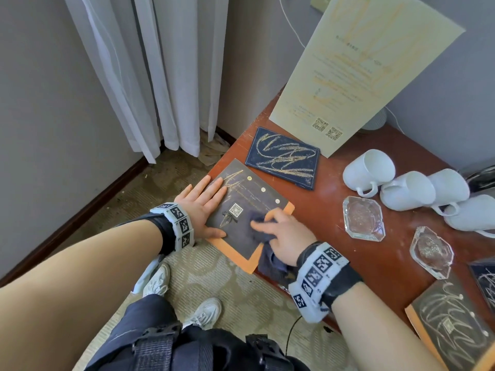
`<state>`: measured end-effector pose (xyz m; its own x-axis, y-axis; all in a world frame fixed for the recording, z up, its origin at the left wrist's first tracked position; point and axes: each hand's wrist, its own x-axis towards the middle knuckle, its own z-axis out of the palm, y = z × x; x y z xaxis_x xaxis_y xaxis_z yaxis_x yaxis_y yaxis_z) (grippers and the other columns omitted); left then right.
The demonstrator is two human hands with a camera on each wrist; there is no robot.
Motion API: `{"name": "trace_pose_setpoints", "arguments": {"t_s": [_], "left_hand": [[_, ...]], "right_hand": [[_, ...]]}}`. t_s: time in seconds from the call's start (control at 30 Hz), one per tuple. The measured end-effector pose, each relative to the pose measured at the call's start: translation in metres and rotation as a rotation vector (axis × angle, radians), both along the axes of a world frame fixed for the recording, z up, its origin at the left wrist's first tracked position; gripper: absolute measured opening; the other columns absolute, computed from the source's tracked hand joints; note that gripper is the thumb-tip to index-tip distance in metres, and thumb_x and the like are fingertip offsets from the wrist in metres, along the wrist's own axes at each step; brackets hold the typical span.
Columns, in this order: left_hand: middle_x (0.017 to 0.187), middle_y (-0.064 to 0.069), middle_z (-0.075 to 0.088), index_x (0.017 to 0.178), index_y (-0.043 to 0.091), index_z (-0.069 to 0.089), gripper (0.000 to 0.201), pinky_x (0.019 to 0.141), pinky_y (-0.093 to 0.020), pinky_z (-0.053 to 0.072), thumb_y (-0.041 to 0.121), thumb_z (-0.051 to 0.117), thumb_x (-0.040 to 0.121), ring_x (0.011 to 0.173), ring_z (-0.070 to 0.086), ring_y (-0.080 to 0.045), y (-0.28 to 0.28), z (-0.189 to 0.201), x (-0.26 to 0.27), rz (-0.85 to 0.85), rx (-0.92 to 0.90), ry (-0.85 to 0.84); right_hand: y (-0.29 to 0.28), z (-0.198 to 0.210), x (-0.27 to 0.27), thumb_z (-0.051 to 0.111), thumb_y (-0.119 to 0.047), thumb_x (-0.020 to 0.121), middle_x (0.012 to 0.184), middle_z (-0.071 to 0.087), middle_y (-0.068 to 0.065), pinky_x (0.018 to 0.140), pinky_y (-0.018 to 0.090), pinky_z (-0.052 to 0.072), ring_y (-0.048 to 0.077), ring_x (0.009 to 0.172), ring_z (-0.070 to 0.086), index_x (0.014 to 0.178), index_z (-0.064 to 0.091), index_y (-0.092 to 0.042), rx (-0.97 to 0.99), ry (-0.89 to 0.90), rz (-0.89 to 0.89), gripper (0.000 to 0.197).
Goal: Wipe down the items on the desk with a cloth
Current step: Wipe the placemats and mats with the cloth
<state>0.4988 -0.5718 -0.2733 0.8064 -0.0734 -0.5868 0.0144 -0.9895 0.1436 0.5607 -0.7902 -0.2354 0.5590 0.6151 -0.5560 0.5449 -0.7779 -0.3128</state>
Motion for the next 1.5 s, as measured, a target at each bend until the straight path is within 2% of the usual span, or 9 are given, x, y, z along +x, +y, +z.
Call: {"name": "trace_pose_setpoints", "arguments": {"t_s": [0.07, 0.23, 0.47, 0.67, 0.87, 1.07, 1.23, 1.43, 1.5], "left_hand": [[0.151, 0.004, -0.032, 0.142, 0.023, -0.028, 0.105, 0.116, -0.043, -0.002, 0.076, 0.037, 0.078, 0.141, -0.024, -0.021, 0.0, -0.001, 0.0, -0.003, 0.004, -0.002], [0.15, 0.005, -0.033, 0.141, 0.024, -0.029, 0.105, 0.116, -0.043, -0.003, 0.076, 0.037, 0.078, 0.14, -0.025, -0.02, -0.001, -0.002, 0.001, 0.005, 0.006, 0.008], [0.15, 0.004, -0.032, 0.143, 0.023, -0.026, 0.104, 0.116, -0.042, -0.003, 0.074, 0.038, 0.08, 0.141, -0.024, -0.02, -0.002, 0.003, 0.001, 0.006, -0.003, 0.018], [0.152, 0.001, -0.029, 0.144, 0.018, -0.023, 0.113, 0.116, -0.04, -0.003, 0.068, 0.053, 0.077, 0.141, -0.022, -0.018, 0.005, 0.006, -0.002, 0.055, -0.132, -0.011], [0.152, 0.005, -0.028, 0.144, 0.021, -0.022, 0.117, 0.117, -0.038, -0.001, 0.055, 0.067, 0.075, 0.144, -0.013, -0.02, 0.019, 0.009, -0.016, 0.186, -0.245, 0.007], [0.152, 0.006, -0.027, 0.144, 0.021, -0.021, 0.121, 0.118, -0.04, 0.006, 0.052, 0.071, 0.072, 0.143, -0.015, -0.023, 0.017, 0.008, -0.015, 0.237, -0.299, 0.034], [0.152, 0.002, -0.028, 0.144, 0.019, -0.022, 0.12, 0.118, -0.043, 0.006, 0.046, 0.072, 0.074, 0.143, -0.017, -0.026, 0.019, 0.008, -0.014, 0.211, -0.29, 0.052], [0.152, 0.002, -0.028, 0.144, 0.019, -0.022, 0.12, 0.118, -0.041, 0.004, 0.046, 0.072, 0.074, 0.143, -0.017, -0.025, 0.018, 0.008, -0.014, 0.227, -0.3, 0.056], [0.152, 0.003, -0.028, 0.144, 0.02, -0.023, 0.121, 0.118, -0.042, 0.005, 0.047, 0.072, 0.073, 0.143, -0.017, -0.025, 0.018, 0.006, -0.014, 0.229, -0.299, 0.052]], "right_hand": [[-0.005, 0.004, 0.005, 0.039, -0.005, 0.093, 0.122, 0.041, -0.001, 0.092, 0.025, 0.035, 0.019, 0.112, 0.045, 0.132, 0.051, -0.03, 0.026, 0.15, 0.011, 0.048], [-0.01, 0.003, 0.013, 0.037, -0.007, 0.093, 0.133, 0.035, 0.0, 0.095, 0.034, 0.04, 0.024, 0.117, 0.037, 0.139, 0.039, -0.033, 0.005, -0.246, -0.386, 0.054], [-0.001, -0.001, -0.018, 0.039, -0.006, 0.091, 0.126, 0.041, -0.001, 0.094, 0.029, 0.036, 0.022, 0.114, 0.041, 0.133, 0.049, -0.033, 0.08, 0.07, 0.075, 0.051], [0.01, -0.016, 0.0, 0.038, -0.006, 0.094, 0.133, 0.039, -0.001, 0.092, 0.034, 0.043, 0.022, 0.115, 0.039, 0.139, 0.041, -0.031, 0.16, -0.247, -0.407, 0.052], [0.018, -0.015, -0.009, 0.035, -0.012, 0.095, 0.14, 0.033, -0.003, 0.092, 0.036, 0.042, 0.023, 0.12, 0.035, 0.143, 0.034, -0.035, -0.001, -0.277, -0.279, 0.053], [0.045, -0.001, -0.04, 0.037, -0.01, 0.089, 0.13, 0.045, 0.003, 0.087, 0.041, 0.039, 0.031, 0.109, 0.043, 0.133, 0.049, -0.034, 0.09, -0.112, 0.465, 0.051], [0.049, 0.001, -0.006, 0.038, -0.01, 0.095, 0.138, 0.034, -0.004, 0.097, 0.033, 0.032, 0.022, 0.123, 0.034, 0.14, 0.038, -0.037, 0.091, -0.247, -0.118, 0.052], [0.052, 0.003, -0.035, 0.045, -0.009, 0.088, 0.134, 0.036, -0.001, 0.092, 0.037, 0.036, 0.025, 0.117, 0.037, 0.135, 0.042, -0.04, 0.023, -0.102, 0.449, 0.056], [0.047, 0.002, -0.025, 0.042, -0.008, 0.091, 0.132, 0.039, -0.005, 0.093, 0.034, 0.036, 0.022, 0.119, 0.037, 0.133, 0.045, -0.041, 0.062, -0.054, 0.354, 0.054]]}}
